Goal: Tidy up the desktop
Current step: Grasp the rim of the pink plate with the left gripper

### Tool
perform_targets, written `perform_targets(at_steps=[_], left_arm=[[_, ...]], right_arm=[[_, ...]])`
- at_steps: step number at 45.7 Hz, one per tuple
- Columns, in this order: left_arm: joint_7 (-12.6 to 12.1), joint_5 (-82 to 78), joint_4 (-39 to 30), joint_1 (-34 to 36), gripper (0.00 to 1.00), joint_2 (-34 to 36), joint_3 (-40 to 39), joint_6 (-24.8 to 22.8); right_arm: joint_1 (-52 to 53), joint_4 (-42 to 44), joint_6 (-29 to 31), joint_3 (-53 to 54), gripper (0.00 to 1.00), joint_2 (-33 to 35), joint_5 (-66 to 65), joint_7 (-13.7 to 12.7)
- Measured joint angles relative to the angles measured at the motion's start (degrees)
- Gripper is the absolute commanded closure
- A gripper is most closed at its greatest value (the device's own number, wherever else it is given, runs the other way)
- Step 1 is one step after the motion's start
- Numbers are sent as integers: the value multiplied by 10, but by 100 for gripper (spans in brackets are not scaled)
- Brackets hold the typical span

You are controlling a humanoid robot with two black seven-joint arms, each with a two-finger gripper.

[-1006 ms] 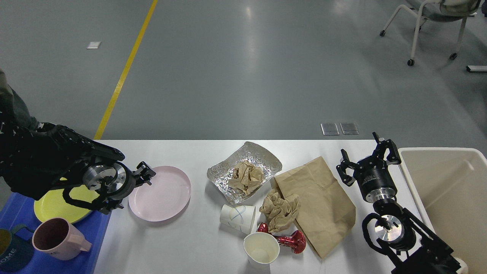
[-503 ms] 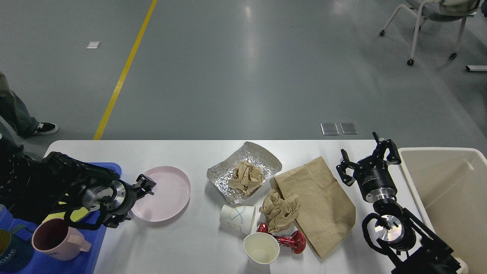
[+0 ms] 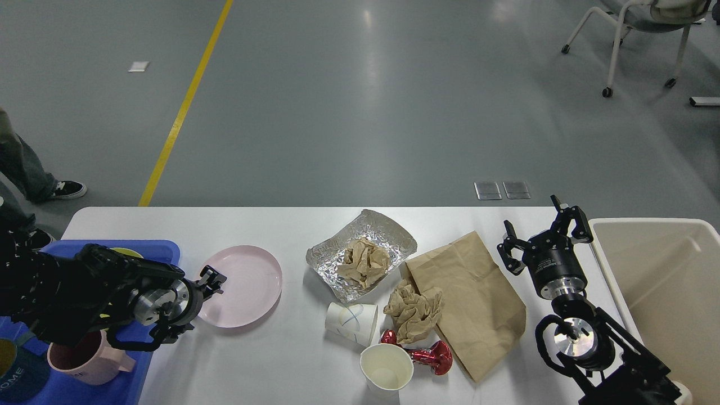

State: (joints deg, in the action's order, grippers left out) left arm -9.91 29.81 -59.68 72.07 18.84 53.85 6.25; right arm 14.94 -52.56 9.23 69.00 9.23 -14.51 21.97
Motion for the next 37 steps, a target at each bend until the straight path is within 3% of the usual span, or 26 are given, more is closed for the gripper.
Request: perform_targets(at_steps=[16,31,37], left_arm=[[-1,-1,8,-14,50,-3,-4,-17],[-3,1,12,-16,66,-3,-2,-48],[-4,3,12,-17,67,-2,-2,-49]], right_arm=[[0,0,0,0,0,0,0,0],[0,0,0,0,0,0,0,0],[0,0,0,0,0,0,0,0]])
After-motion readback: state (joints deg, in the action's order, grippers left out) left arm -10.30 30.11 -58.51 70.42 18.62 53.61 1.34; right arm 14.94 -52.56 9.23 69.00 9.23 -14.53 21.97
